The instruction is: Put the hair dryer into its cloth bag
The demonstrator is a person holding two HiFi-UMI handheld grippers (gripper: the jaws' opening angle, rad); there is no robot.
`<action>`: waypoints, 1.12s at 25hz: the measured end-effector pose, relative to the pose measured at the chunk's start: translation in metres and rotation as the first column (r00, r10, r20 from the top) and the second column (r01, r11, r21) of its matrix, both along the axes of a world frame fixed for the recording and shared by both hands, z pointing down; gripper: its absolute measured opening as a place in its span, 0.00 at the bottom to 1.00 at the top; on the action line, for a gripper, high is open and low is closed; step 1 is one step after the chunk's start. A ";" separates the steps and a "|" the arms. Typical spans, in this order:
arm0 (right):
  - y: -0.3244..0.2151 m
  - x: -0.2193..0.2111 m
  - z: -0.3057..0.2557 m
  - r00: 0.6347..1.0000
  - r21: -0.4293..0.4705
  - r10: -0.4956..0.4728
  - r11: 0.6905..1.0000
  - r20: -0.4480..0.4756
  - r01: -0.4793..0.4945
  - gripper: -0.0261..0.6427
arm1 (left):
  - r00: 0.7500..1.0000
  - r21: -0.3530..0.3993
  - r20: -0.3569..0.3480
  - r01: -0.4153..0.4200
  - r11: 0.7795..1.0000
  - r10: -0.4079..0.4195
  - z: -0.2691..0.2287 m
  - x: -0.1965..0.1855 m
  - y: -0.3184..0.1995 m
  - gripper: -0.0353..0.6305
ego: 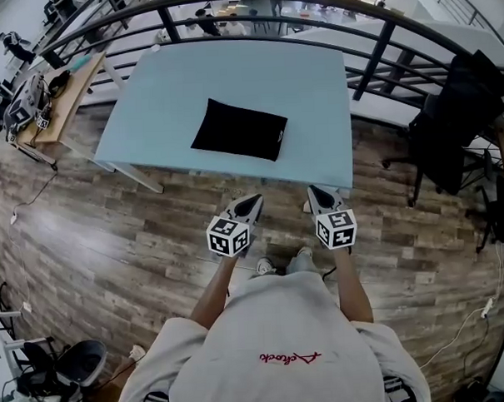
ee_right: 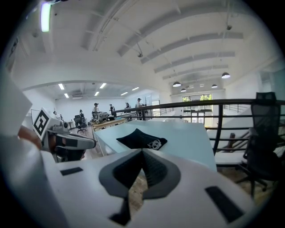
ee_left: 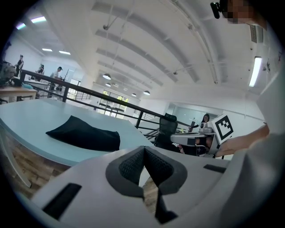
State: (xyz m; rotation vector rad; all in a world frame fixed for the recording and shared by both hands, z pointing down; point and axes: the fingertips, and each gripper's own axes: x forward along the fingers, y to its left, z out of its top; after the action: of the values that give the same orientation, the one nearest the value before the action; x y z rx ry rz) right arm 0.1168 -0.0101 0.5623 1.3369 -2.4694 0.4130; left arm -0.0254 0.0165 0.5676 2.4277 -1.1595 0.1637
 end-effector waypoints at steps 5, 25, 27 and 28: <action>0.019 0.016 -0.004 1.000 0.008 -0.017 1.000 -0.007 0.017 0.06 | 1.000 0.013 -0.001 0.024 1.000 -0.024 -0.008 0.012 0.018 0.06; 0.104 0.086 -0.008 0.995 0.022 -0.093 0.995 -0.021 0.094 0.06 | 0.995 0.019 0.038 0.094 0.995 -0.095 -0.007 0.083 0.109 0.06; 0.105 0.089 -0.009 0.996 0.024 -0.086 0.996 -0.020 0.087 0.06 | 0.994 0.020 0.040 0.097 0.995 -0.098 -0.008 0.085 0.112 0.06; 0.106 0.091 -0.010 0.996 0.026 -0.084 0.996 -0.018 0.084 0.06 | 0.994 0.019 0.040 0.098 0.995 -0.098 -0.008 0.085 0.113 0.06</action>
State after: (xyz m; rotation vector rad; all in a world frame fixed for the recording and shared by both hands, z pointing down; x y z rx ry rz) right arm 0.2077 0.0957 0.5523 1.2361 -2.5146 0.3488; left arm 0.0601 0.1292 0.5594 2.3866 -1.3004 0.1749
